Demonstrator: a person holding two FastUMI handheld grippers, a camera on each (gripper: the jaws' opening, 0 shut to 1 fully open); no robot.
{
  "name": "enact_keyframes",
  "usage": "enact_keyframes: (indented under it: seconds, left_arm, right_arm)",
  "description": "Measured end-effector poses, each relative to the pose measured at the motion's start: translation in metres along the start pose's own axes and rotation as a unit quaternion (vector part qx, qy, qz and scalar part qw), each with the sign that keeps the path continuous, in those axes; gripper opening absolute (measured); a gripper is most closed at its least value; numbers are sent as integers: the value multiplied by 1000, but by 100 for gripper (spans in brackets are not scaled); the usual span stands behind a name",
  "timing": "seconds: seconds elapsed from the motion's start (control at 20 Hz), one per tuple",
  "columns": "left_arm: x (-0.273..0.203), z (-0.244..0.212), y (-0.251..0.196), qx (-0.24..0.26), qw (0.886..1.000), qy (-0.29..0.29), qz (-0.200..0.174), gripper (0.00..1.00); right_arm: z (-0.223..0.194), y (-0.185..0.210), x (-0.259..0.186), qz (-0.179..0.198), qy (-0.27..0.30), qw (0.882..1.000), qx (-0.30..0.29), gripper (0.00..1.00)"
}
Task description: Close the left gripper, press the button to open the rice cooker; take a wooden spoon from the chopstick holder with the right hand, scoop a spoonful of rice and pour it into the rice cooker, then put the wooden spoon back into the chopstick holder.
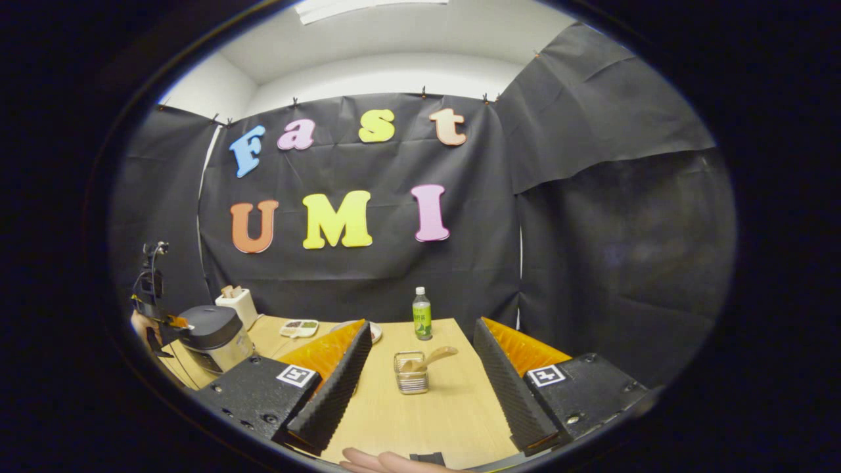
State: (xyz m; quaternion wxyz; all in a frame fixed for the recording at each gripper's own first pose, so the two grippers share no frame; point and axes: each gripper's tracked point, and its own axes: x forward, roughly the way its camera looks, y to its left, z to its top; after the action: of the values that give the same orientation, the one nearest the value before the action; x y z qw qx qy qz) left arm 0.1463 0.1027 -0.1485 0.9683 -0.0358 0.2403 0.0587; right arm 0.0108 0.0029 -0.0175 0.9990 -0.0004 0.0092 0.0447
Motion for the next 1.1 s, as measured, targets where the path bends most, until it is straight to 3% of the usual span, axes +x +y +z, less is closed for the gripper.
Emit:
enact_keyframes:
  seconds: [0.35,0.55,0.9,0.95,1.0,1.05,1.1]
  left_arm:
    - [0,-11,1,-8,999,35,-24,0]
    - [3,-11,3,5,999,27,-19,0]
    - [-11,12,0,-21,1000,-7,-13,0]
    - [-16,23,-1,-17,999,-27,-15,2]
    - [-23,35,-3,-9,999,-49,-16,16]
    - [-34,47,-2,-1,997,-70,-10,15]
    - [-42,58,-3,6,996,-85,-4,25]
  right_arm:
    - [-3,2,2,-2,3,1000,0,100]
    - [-1,7,-3,4,2,1000,-3,100]
    - [-3,6,-5,2,5,1000,-2,100]
    - [-4,5,-5,0,5,1000,-1,100]
    - [-4,5,-4,-1,6,1000,0,100]
    - [-5,5,-3,0,8,1000,1,100]
    - [-6,5,-3,-1,9,1000,3,100]
